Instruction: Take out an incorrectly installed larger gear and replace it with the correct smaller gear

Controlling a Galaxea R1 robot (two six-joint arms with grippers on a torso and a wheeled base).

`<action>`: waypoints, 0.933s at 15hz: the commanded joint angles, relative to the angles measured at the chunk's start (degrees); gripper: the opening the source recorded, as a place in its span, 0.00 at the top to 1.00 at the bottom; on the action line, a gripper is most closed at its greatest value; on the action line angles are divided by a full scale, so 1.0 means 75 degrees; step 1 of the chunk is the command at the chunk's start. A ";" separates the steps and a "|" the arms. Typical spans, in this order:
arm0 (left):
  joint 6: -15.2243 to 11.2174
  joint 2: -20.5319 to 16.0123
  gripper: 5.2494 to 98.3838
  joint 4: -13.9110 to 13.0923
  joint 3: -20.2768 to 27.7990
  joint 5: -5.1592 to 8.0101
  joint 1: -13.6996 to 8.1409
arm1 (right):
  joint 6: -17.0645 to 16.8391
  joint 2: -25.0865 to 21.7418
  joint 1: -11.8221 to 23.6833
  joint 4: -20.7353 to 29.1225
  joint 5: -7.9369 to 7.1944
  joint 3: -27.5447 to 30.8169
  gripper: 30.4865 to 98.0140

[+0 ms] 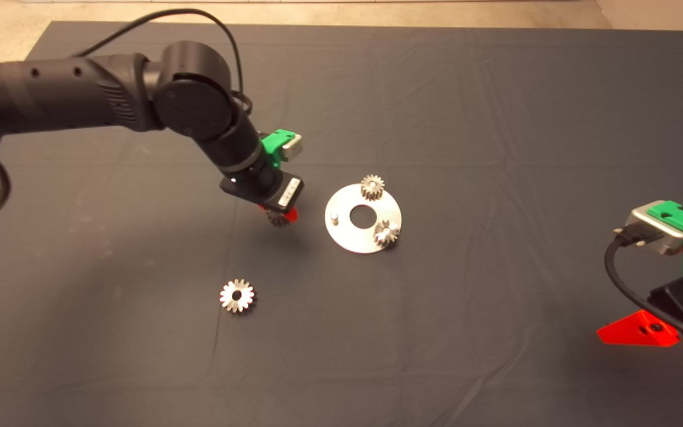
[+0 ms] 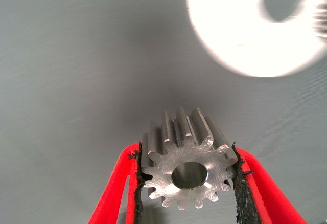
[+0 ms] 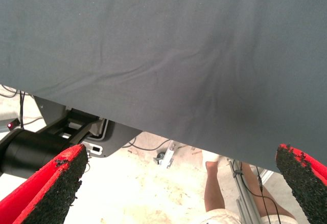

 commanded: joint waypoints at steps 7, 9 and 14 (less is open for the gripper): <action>0.0441 0.1191 0.69 -0.0573 -0.1188 0.0376 -0.0236 | 0.0009 0.0018 0.0072 0.0252 -0.0670 0.0015 0.01; 0.0228 0.1400 0.69 -0.0694 -0.1572 0.0410 -0.0236 | 0.0009 0.0018 0.0072 0.0252 -0.0670 0.0015 0.00; -0.1304 0.1401 0.69 -0.0725 -0.1666 0.0457 -0.0292 | 0.0009 0.0007 0.0072 0.0252 -0.0670 0.0015 0.00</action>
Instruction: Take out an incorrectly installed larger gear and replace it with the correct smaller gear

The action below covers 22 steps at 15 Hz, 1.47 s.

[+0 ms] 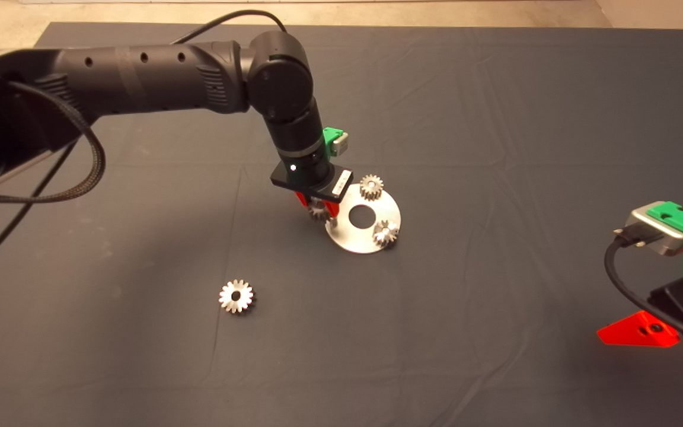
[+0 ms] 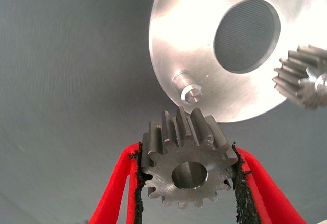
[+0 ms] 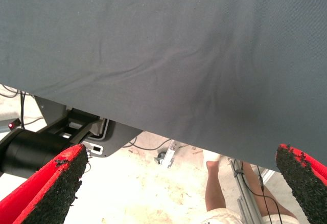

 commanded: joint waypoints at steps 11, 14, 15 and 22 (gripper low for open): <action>-0.1418 0.0123 0.69 -0.0152 -0.0176 0.0071 -0.0291 | 0.0009 0.0023 0.0086 0.0252 -0.0668 0.0015 0.00; -0.1696 0.0326 0.69 -0.0043 -0.0187 0.0051 -0.0291 | 0.0006 0.0023 0.0086 0.0252 -0.0668 0.0015 0.01; -0.1774 0.0428 0.69 0.0082 -0.0199 0.0062 -0.0291 | 0.0009 0.0023 0.0086 0.0252 -0.0668 0.0026 0.00; -0.2068 0.0627 0.69 0.0375 -0.0375 0.0063 -0.0268 | 0.0009 0.0012 0.0086 0.0252 -0.0668 0.0015 0.00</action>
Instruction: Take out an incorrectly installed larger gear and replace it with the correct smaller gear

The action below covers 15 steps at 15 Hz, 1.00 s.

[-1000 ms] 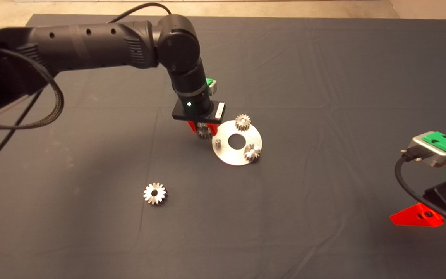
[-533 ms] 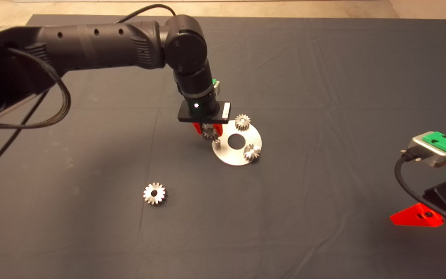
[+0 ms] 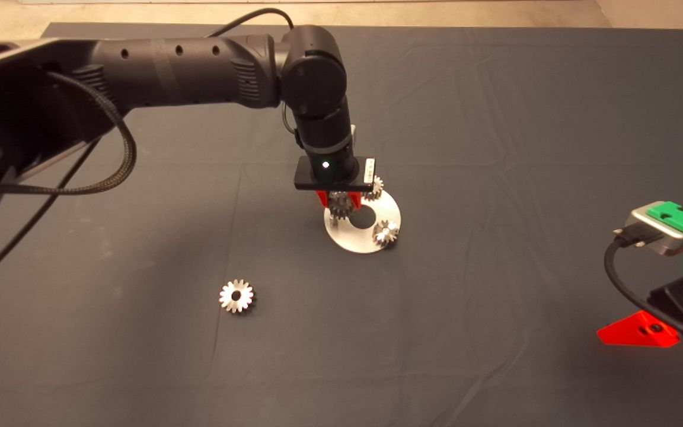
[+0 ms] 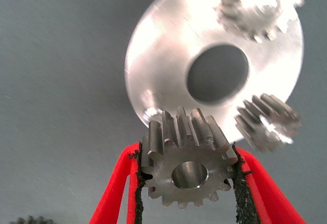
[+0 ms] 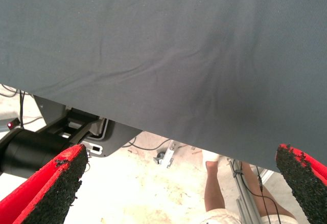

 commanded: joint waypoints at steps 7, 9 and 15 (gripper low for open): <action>-0.0071 -0.0059 0.69 0.0512 0.0063 0.0057 -0.0130 | -0.0003 -0.0006 0.0090 0.0253 -0.0662 0.0021 0.00; -0.0071 -0.0106 0.69 0.0576 0.0098 0.0057 -0.0119 | -0.0003 -0.0006 0.0090 0.0253 -0.0662 0.0025 0.00; -0.0106 -0.0153 0.69 0.0647 0.0192 0.0057 -0.0096 | -0.0003 0.0005 0.0090 0.0253 -0.0662 0.0015 0.00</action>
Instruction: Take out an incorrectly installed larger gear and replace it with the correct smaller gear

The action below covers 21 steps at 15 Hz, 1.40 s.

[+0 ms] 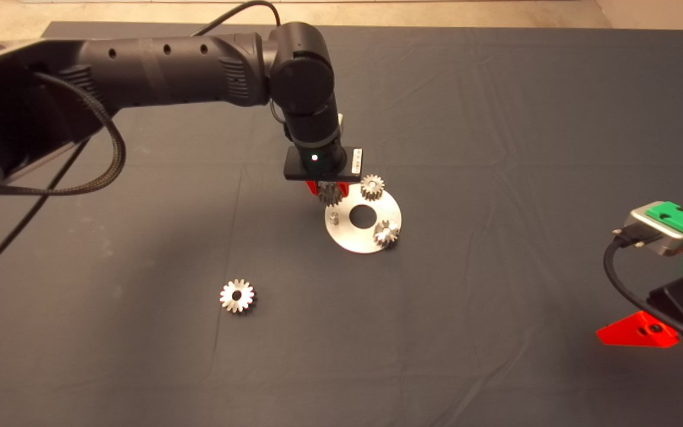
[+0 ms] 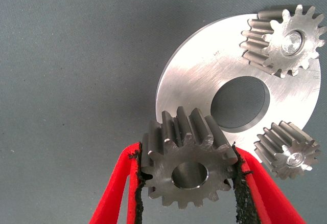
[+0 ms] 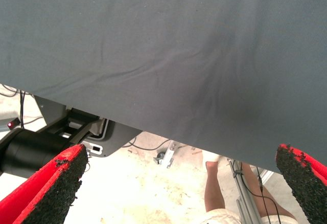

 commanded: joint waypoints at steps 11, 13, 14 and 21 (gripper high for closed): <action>-0.0238 -0.0190 0.69 0.0217 0.0462 0.0034 -0.0078 | 0.0009 -0.0006 0.0090 0.0252 -0.0668 0.0015 0.00; -0.0249 -0.0166 0.69 0.0228 0.0462 0.0038 -0.0067 | 0.0009 -0.0018 0.0090 0.0252 -0.0668 0.0015 0.00; -0.0289 -0.0166 0.69 0.0292 0.0474 0.0028 -0.0015 | 0.0009 -0.0023 0.0090 0.0252 -0.0668 0.0015 0.01; -0.0449 -0.0143 0.69 0.0447 0.0533 0.0036 0.0191 | 0.0009 -0.0030 0.0090 0.0252 -0.0668 0.0026 0.00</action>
